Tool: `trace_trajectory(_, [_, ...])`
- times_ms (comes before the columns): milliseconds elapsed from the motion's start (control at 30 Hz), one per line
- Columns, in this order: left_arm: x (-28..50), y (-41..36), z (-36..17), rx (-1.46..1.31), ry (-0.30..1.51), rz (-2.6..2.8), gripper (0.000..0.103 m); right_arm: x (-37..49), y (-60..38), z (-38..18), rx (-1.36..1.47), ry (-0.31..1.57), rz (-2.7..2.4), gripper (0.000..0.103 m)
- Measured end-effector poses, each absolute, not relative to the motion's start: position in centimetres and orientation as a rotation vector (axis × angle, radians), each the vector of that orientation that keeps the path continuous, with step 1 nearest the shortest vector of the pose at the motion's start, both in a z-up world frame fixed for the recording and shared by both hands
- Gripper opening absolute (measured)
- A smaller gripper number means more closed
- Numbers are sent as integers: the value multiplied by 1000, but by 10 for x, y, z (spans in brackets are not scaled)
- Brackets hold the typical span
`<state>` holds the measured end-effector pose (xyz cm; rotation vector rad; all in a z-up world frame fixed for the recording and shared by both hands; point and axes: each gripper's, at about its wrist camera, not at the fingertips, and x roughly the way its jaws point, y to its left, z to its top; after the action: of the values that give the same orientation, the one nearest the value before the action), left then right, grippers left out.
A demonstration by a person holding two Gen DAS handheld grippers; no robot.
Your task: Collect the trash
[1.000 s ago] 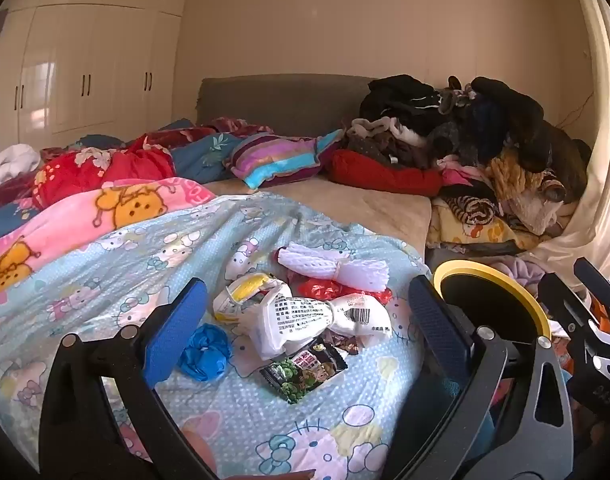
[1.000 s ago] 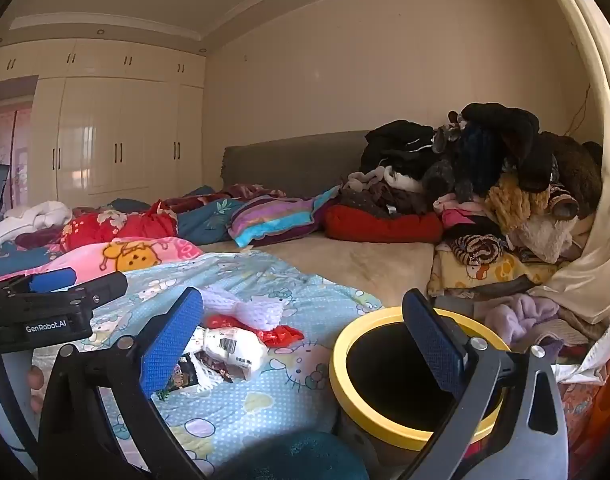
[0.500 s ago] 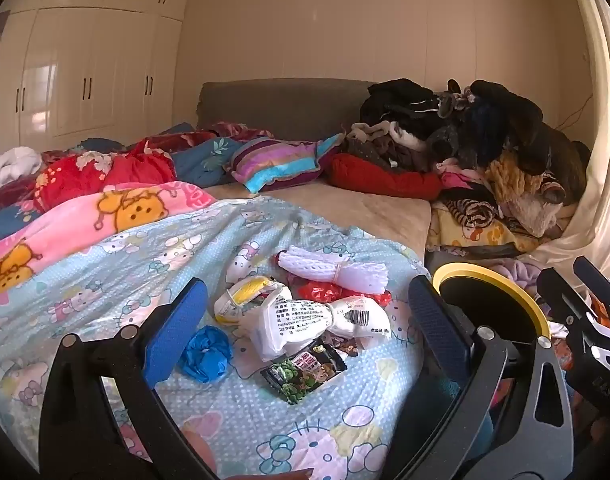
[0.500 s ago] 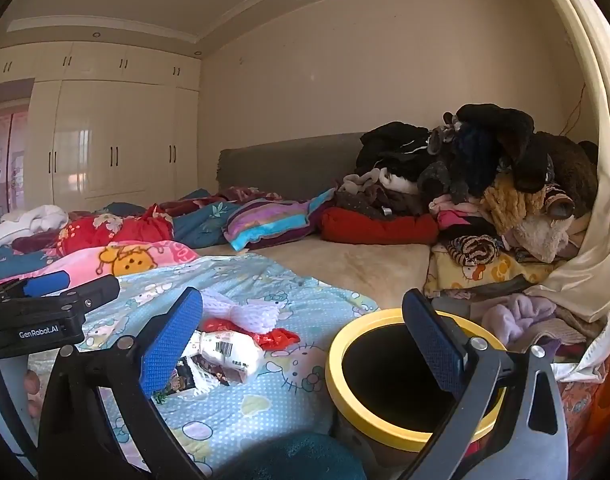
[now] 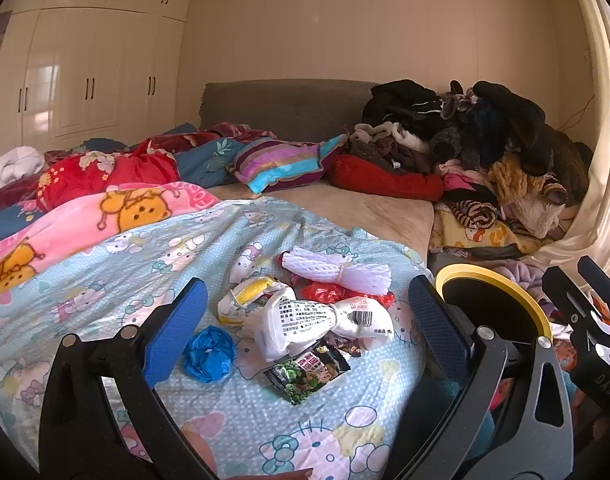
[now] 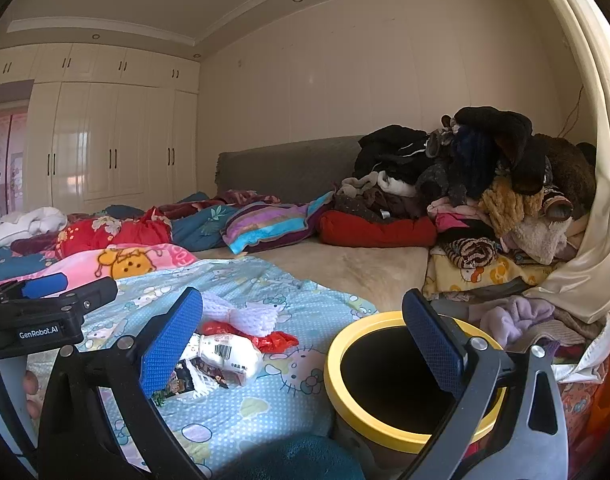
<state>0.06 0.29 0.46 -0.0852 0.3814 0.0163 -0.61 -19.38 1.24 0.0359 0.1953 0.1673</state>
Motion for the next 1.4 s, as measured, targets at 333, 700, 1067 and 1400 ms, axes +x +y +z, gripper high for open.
trace_trajectory(333, [-2,9,8,-83,381,17,92,-7,-194,10,36,194,166,97])
trace_trajectory(700, [0,8,8,-81,380,15,92,-6,-194,10,37,196,168,97])
trace_trajectory(1067, [-1,6,7,-78,380,17,92,-6,-195,9,38,198,167,97])
trace_trajectory(1400, [-1,-2,-1,-75,392,6,92,-8,-193,5,32,208,178,97])
